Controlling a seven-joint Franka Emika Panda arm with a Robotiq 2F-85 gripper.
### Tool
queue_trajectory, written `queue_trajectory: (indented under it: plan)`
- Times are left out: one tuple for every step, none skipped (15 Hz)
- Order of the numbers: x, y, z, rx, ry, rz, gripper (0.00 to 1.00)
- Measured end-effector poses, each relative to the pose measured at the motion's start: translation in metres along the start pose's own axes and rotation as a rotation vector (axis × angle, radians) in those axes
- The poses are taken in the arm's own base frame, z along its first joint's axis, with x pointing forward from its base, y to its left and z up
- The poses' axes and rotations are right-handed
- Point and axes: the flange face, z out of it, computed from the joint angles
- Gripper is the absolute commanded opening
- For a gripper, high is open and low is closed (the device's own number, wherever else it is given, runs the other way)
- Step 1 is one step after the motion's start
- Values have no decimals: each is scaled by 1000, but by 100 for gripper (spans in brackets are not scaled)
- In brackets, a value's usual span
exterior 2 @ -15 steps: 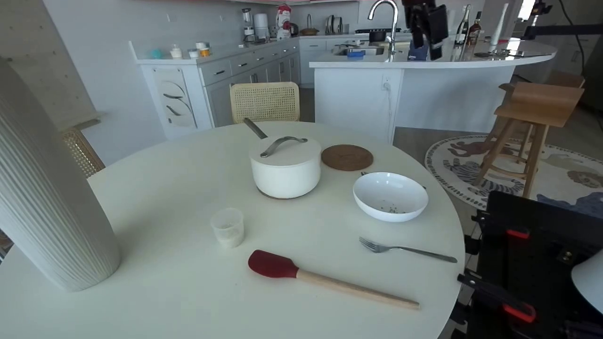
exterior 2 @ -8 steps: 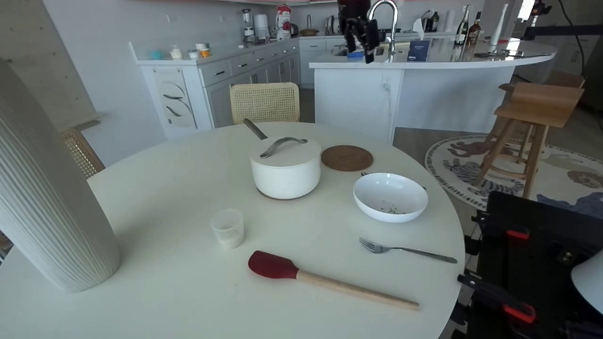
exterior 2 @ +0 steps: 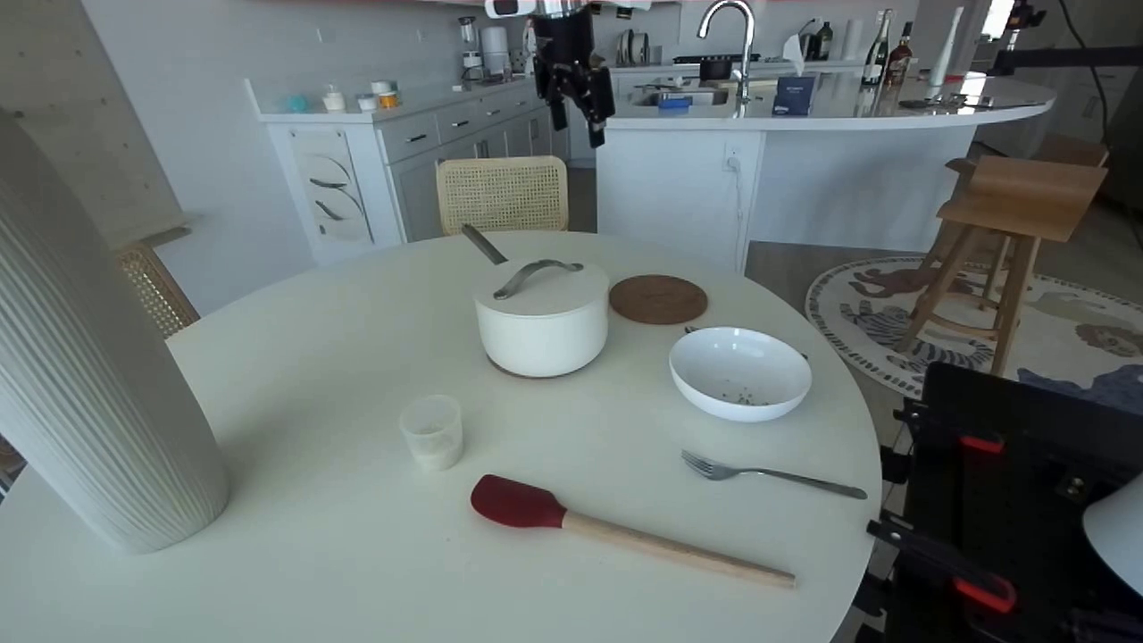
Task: Remove the white lid from the white pot
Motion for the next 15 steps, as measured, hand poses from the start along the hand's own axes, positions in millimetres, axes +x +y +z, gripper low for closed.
queue_trajectory:
  plan:
    - [11,2,1,7,21,-17,100]
    - [21,4,3,13,36,-26,100]
    - [30,4,5,20,47,-34,100]
    - [38,4,7,27,53,-42,100]
    - [44,4,11,36,57,-49,100]
    - [50,3,15,45,60,-56,100]
    - [54,1,19,57,61,-62,100]
    - [58,0,24,69,61,-67,100]
    - [61,-2,29,80,61,-71,100]
    - [64,-3,34,91,61,-74,100]
    - [66,-4,39,103,62,-77,100]
    - [69,-6,43,117,65,-78,100]
    - [72,-8,47,129,69,-81,100]
    - [75,-10,50,138,73,-84,100]
    - [79,-12,53,145,75,-88,100]
